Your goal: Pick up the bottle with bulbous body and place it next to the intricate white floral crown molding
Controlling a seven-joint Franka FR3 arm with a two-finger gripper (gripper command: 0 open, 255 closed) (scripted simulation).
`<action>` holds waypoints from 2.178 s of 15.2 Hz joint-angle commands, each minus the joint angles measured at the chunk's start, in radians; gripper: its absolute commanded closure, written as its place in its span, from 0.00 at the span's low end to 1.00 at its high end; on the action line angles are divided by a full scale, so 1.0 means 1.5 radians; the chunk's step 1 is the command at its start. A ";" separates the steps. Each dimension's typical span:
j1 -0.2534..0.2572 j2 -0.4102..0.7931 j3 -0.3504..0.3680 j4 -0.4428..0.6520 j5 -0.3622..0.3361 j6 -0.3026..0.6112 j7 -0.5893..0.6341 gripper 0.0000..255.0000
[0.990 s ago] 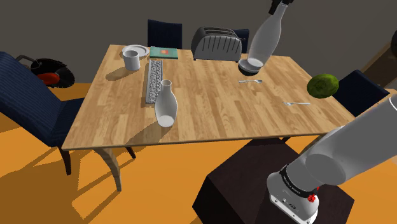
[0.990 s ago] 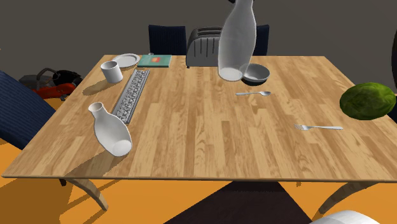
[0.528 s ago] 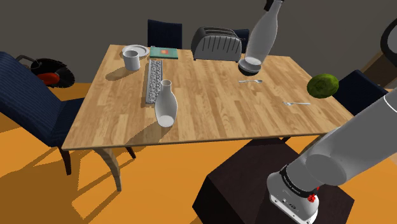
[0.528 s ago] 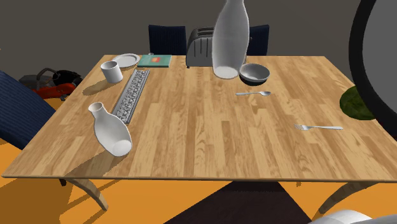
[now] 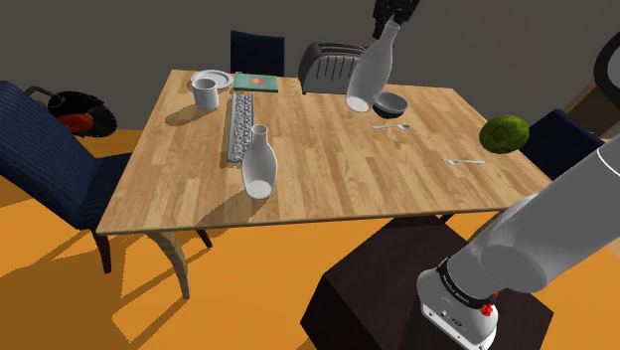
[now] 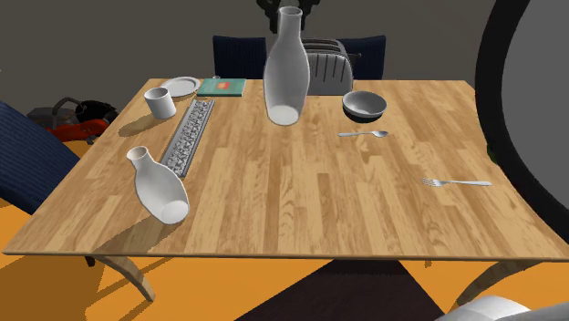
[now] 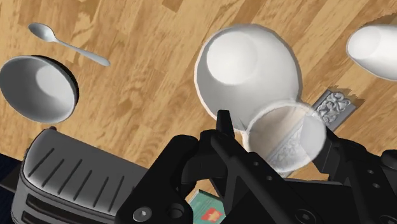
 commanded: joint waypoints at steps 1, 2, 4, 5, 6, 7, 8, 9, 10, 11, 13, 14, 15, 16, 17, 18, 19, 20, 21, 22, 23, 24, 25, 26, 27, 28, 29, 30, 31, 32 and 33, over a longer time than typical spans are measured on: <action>0.011 0.014 0.012 -0.011 0.001 0.027 0.022 1.00; 0.016 0.021 0.017 -0.016 0.002 0.040 0.032 1.00; 0.026 0.038 0.027 -0.024 0.003 0.064 0.052 1.00; 0.031 0.047 0.031 -0.027 0.003 0.076 0.061 1.00; 0.036 0.056 0.036 -0.028 0.004 0.087 0.070 1.00; 0.041 0.067 0.041 -0.029 0.004 0.098 0.080 1.00; 0.046 0.078 0.045 -0.028 0.004 0.109 0.089 1.00; 0.051 0.089 0.049 -0.027 0.005 0.120 0.098 1.00; 0.056 0.101 0.053 -0.024 0.005 0.129 0.106 1.00; 0.061 0.114 0.057 -0.021 0.005 0.139 0.115 1.00; 0.071 0.141 0.065 -0.011 0.006 0.157 0.132 1.00; 0.076 0.156 0.069 -0.005 0.006 0.165 0.141 1.00; 0.081 0.171 0.072 0.003 0.006 0.173 0.149 1.00; 0.086 0.186 0.075 0.011 0.006 0.180 0.157 1.00; 0.091 0.203 0.078 0.021 0.006 0.187 0.165 1.00; 0.095 0.219 0.081 0.032 0.006 0.193 0.173 1.00; 0.101 0.241 0.085 0.046 0.006 0.200 0.183 1.00; 0.102 0.241 0.085 0.037 0.006 0.209 0.183 1.00; 0.102 0.241 0.085 0.028 0.006 0.218 0.182 1.00; 0.102 0.241 0.085 0.019 0.006 0.227 0.182 1.00; 0.102 0.241 0.085 0.011 0.006 0.236 0.182 1.00; 0.102 0.241 0.085 0.002 0.006 0.244 0.182 1.00; 0.102 0.242 0.085 -0.006 0.006 0.253 0.181 1.00; 0.102 0.243 0.085 -0.014 0.006 0.262 0.181 1.00; 0.102 0.244 0.085 -0.021 0.007 0.270 0.181 1.00; 0.102 0.245 0.086 -0.029 0.007 0.279 0.181 1.00; 0.103 0.246 0.086 -0.036 0.007 0.287 0.181 1.00; 0.103 0.247 0.086 -0.043 0.007 0.296 0.180 1.00; 0.103 0.249 0.086 -0.050 0.007 0.304 0.180 1.00; 0.103 0.250 0.086 -0.056 0.008 0.312 0.180 1.00; 0.103 0.252 0.086 -0.063 0.008 0.320 0.179 1.00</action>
